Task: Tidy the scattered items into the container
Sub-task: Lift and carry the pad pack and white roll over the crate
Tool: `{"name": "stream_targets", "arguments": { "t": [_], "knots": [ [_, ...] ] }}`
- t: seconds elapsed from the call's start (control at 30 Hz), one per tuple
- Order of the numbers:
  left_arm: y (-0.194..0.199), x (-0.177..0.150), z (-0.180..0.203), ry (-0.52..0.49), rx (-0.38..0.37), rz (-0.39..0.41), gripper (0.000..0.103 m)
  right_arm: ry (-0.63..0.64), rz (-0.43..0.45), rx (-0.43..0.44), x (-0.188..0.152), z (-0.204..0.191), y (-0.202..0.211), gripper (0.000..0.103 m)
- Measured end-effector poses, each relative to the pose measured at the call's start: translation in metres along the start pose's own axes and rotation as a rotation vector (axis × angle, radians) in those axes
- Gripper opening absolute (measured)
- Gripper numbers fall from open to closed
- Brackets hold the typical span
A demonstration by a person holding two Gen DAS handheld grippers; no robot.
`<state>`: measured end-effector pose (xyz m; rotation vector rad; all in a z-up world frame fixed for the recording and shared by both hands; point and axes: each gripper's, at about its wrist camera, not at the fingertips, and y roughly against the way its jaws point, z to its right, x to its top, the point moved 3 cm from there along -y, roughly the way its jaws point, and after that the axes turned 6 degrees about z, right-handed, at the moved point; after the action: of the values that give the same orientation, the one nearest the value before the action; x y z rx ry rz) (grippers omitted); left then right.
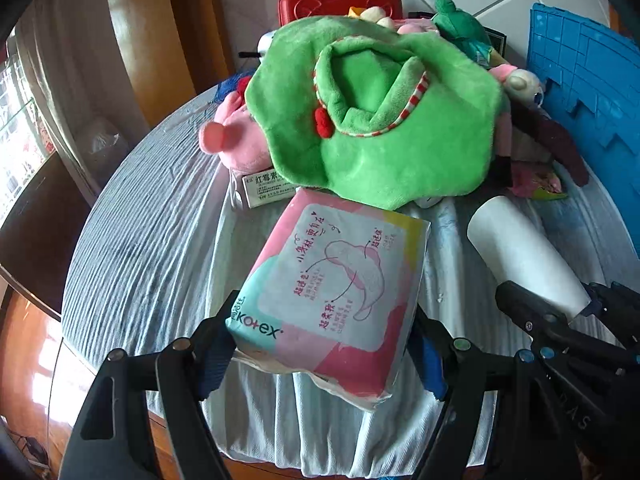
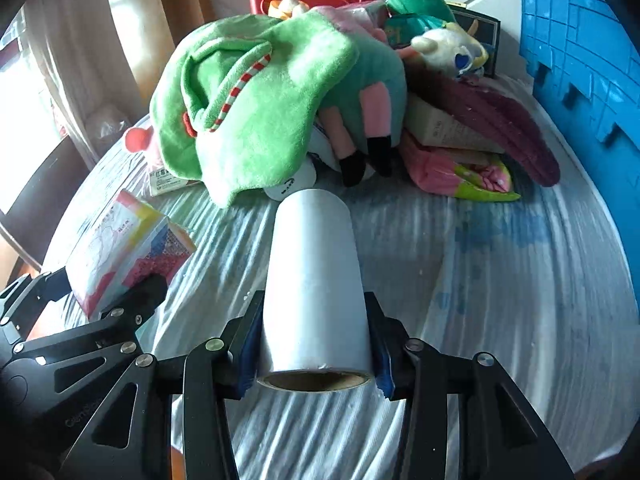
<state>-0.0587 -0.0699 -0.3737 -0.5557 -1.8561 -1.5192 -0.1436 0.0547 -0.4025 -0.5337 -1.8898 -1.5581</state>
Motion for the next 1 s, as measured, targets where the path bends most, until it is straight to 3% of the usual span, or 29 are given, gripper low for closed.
{"name": "stream_targets", "arguments": {
  "t": [0.33, 0.53, 0.73, 1.0],
  "knots": [
    [0.079, 0.049, 0.022, -0.024, -0.118, 0.148, 0.075, -0.009, 0.183, -0.113, 0.042, 0.014, 0.115, 0.045],
    [0.132, 0.09, 0.055, -0.037, -0.184, 0.248, 0.075, -0.007, 0.304, -0.174, 0.075, 0.031, 0.191, 0.045],
    [0.177, 0.136, 0.119, -0.051, -0.241, 0.364, 0.075, 0.005, 0.422, -0.235, 0.11, 0.081, 0.262, 0.045],
    [0.223, 0.194, 0.243, -0.028, -0.3, 0.475, 0.075, 0.055, 0.535, -0.319, 0.148, 0.195, 0.344, 0.045]
  ]
}}
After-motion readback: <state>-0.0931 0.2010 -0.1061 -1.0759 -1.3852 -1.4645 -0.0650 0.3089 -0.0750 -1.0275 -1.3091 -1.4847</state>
